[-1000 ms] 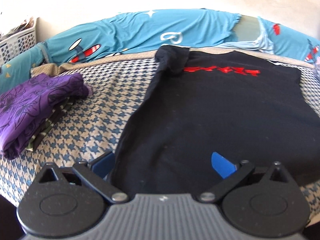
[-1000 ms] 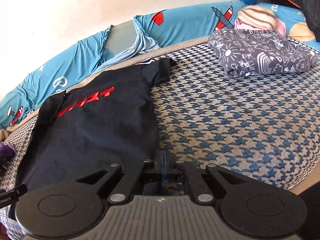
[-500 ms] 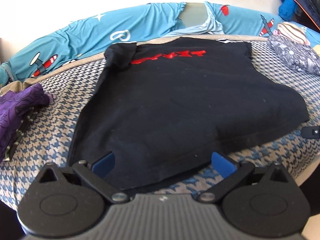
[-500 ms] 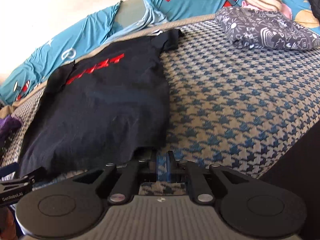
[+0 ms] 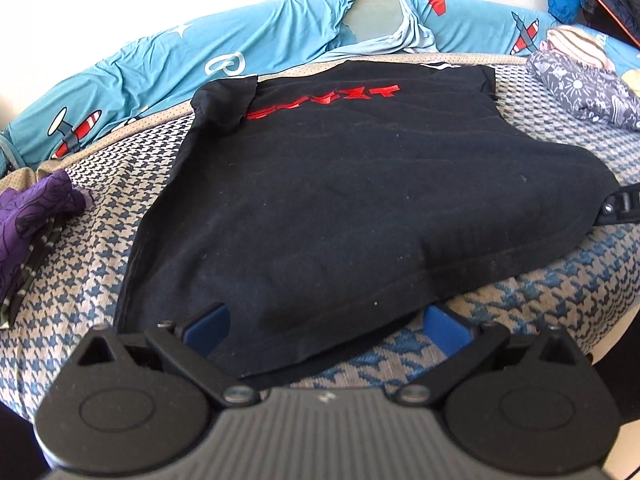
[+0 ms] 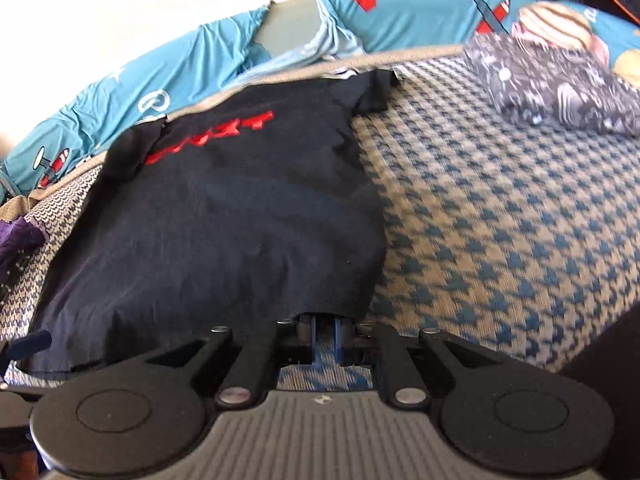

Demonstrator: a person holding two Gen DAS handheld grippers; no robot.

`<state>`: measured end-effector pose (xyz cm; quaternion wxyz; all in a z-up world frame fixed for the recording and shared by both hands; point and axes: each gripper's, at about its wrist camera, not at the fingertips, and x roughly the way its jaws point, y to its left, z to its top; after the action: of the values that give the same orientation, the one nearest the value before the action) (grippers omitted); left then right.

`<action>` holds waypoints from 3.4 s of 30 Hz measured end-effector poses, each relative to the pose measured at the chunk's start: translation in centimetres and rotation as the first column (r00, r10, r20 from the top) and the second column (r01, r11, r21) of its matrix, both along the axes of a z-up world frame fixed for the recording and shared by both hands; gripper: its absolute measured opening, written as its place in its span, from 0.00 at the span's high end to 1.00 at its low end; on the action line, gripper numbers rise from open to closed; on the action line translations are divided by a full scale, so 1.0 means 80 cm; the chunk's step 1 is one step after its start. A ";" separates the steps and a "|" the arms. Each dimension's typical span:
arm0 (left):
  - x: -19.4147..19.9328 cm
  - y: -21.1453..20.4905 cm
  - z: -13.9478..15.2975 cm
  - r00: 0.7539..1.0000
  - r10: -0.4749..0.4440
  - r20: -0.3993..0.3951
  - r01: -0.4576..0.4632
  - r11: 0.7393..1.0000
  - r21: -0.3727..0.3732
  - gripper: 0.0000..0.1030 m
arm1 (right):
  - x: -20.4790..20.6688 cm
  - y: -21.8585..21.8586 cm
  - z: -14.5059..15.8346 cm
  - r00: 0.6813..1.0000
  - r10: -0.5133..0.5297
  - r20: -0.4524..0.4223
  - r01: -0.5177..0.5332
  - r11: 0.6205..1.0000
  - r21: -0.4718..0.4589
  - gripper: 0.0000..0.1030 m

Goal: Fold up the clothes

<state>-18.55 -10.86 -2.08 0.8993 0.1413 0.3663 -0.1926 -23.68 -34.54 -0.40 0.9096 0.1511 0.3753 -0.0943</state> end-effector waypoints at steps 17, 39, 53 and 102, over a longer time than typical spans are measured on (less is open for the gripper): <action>0.063 0.027 0.024 0.989 0.145 -0.015 -0.146 0.980 -0.138 0.00 | 0.110 -0.013 0.033 0.986 0.138 0.099 -0.141 0.990 0.028 0.90; 0.103 0.037 -0.006 0.960 0.276 -0.051 -0.280 0.954 -0.103 0.00 | 0.066 -0.024 0.051 0.974 0.114 0.197 -0.118 0.993 0.008 0.59; 0.101 0.038 -0.002 0.959 0.279 -0.058 -0.284 0.953 -0.109 0.00 | 0.021 0.022 0.015 0.990 0.136 0.047 -0.130 0.983 -0.128 0.58; 0.081 0.094 0.026 0.918 0.396 -0.035 -0.396 0.900 -0.185 0.00 | -0.034 -0.008 0.042 0.994 -0.106 0.017 0.106 0.947 -0.304 0.77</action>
<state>-12.08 -3.32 0.01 0.9295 -0.0213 0.3661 -0.0394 -26.40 -35.20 2.93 0.9158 0.0292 0.3473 -0.1998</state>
